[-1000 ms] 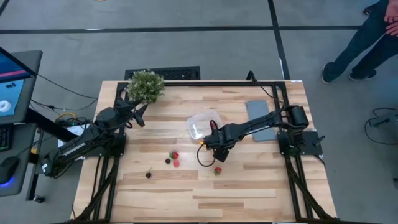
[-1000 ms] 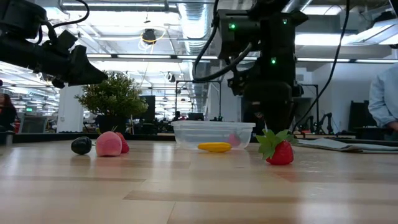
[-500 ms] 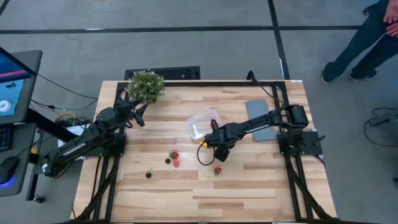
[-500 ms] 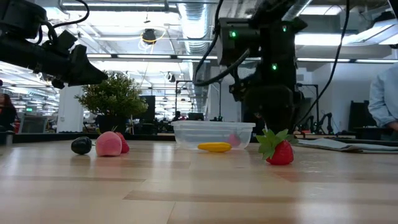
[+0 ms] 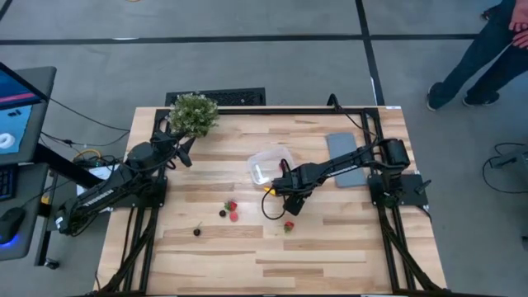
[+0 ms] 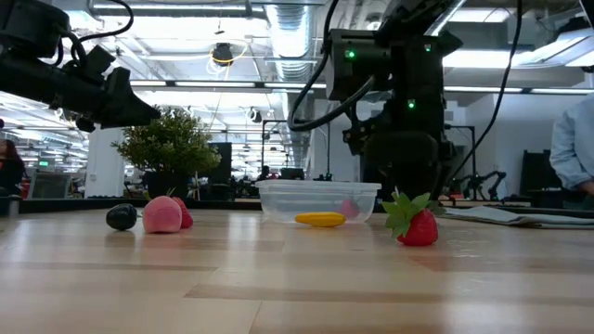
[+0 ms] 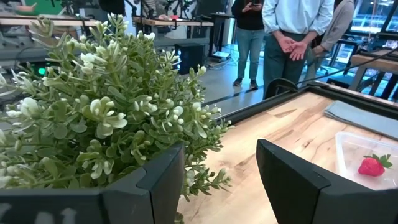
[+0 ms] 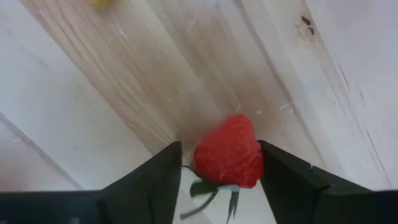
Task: Pick and placing Produce into tupperware
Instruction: Put the strawberry into the transparent bin
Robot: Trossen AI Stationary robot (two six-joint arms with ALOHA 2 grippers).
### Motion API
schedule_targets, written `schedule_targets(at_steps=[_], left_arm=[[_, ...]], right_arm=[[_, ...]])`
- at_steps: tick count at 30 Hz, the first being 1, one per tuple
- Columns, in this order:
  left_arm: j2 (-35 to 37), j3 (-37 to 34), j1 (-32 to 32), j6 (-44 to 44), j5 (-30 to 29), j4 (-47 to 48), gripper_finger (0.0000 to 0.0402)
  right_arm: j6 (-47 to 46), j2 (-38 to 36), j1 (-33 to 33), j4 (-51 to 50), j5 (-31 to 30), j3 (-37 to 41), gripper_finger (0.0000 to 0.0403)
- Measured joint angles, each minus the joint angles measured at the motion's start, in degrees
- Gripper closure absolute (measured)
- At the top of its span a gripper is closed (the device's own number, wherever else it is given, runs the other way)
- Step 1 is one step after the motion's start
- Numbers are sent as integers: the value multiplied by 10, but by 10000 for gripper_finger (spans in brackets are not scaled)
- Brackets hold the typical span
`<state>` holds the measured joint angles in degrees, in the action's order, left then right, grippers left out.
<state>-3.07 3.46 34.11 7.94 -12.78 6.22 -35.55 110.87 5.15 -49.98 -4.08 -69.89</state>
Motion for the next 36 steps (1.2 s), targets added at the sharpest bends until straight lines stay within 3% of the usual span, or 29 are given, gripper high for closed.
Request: schedule_targets(at_steps=[7,17,24,36], left_arm=[[0,0,0,0,-1,0,210],[0,0,0,0,-1,0,210],[0,0,0,0,-1,-1,210],[0,0,0,0,-1,-1,210]], right_arm=[[0,0,0,0,-1,0,244],[-4,1,0,-1,-3,0,222],[-4,1,0,-11,-4,-4,244],[29,3,-19,-159,-18,-99,233]])
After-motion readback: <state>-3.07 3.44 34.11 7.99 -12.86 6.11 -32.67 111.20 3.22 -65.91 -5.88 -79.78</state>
